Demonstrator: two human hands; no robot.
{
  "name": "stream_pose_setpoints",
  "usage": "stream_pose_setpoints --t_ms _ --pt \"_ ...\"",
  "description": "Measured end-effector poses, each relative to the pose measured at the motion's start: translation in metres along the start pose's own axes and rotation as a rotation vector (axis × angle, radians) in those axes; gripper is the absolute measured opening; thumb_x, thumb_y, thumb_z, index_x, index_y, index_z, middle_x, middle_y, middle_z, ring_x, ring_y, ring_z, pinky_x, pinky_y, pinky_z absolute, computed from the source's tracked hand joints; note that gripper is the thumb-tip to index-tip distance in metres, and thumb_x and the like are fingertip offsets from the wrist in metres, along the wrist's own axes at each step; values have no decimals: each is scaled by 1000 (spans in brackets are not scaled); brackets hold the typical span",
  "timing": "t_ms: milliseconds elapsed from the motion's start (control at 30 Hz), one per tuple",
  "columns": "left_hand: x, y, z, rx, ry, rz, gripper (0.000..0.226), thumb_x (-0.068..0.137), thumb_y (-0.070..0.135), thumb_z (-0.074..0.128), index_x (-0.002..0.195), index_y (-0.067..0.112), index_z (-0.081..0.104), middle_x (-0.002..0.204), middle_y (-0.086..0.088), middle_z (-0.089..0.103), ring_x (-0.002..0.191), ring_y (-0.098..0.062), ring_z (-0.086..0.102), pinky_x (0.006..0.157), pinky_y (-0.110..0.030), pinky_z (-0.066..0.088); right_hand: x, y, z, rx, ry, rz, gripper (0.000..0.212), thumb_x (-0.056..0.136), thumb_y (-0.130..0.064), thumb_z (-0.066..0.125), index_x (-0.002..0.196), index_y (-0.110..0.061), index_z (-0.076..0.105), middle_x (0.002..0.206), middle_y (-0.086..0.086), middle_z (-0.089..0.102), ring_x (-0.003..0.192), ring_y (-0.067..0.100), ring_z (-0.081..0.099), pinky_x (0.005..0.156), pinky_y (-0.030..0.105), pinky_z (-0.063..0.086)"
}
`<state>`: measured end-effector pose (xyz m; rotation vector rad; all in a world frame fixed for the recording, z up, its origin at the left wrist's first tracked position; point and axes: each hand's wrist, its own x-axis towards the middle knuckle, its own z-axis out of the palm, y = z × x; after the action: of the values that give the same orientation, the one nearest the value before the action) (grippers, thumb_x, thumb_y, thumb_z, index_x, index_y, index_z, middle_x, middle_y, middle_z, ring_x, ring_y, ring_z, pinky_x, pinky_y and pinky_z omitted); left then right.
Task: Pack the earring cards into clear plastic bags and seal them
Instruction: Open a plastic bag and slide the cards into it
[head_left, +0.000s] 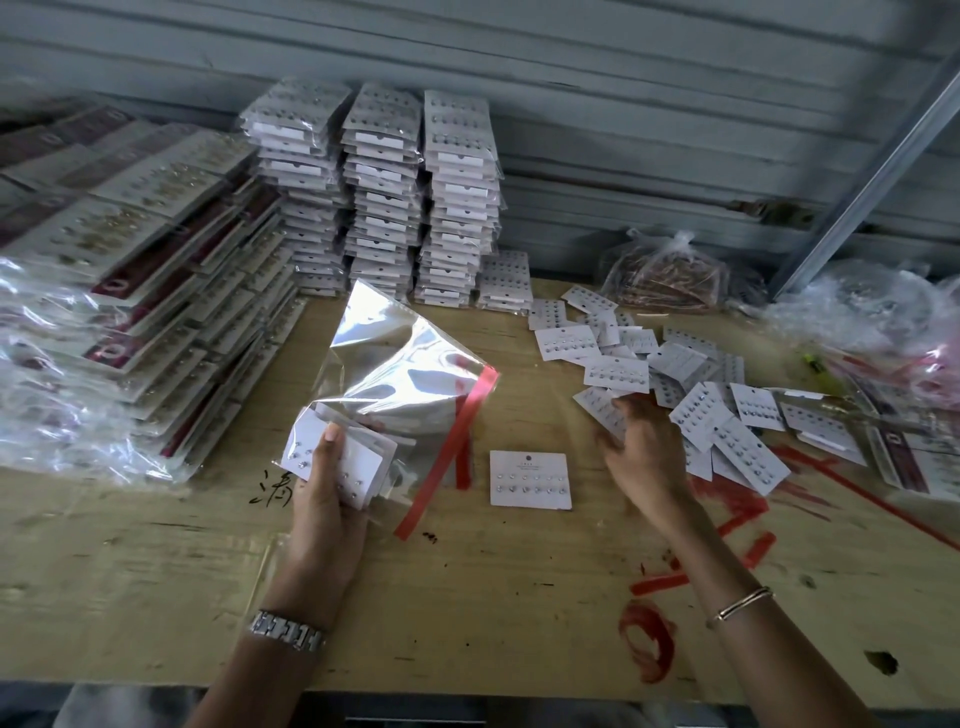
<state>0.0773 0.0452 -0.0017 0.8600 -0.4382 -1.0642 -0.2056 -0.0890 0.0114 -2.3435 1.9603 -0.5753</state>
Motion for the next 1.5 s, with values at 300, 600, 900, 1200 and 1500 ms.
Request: stream_pose_setpoints --t_ms 300,600,900,1200,1500 --pt "-1 2 1 15 21 -8 33 103 35 43 120 17 65 108 -13 70 94 -24 68 80 -34 58 8 1 5 -126 -66 -45 45 90 -43 65 118 -9 64 120 9 64 112 26 59 99 41 48" --pt "-2 2 2 -22 38 -14 55 99 38 48 141 2 48 114 -16 65 97 -25 66 80 -34 58 14 -1 -16 54 -126 -274 64 79 16 60 137 -10 54 141 3 52 123 20 56 100 37 50" --pt "-2 4 4 -18 16 4 56 99 36 45 141 0 46 120 -24 61 103 -33 61 84 -38 58 39 1 -16 -125 -474 -381 88 93 0 56 154 -43 11 161 -11 23 141 13 36 92 21 47" --pt "-1 4 3 -9 36 -22 51 99 36 45 138 5 51 129 -25 60 113 -34 62 93 -41 56 32 -7 -17 73 -296 -297 81 90 -39 67 155 -30 20 142 4 54 121 21 56 97 35 49" --pt "-1 3 1 -29 4 -15 50 101 37 46 140 4 50 123 -21 63 107 -31 63 88 -38 58 -8 -23 -30 263 -383 -435 88 78 -55 69 150 -38 23 141 -13 52 130 6 43 113 39 28"
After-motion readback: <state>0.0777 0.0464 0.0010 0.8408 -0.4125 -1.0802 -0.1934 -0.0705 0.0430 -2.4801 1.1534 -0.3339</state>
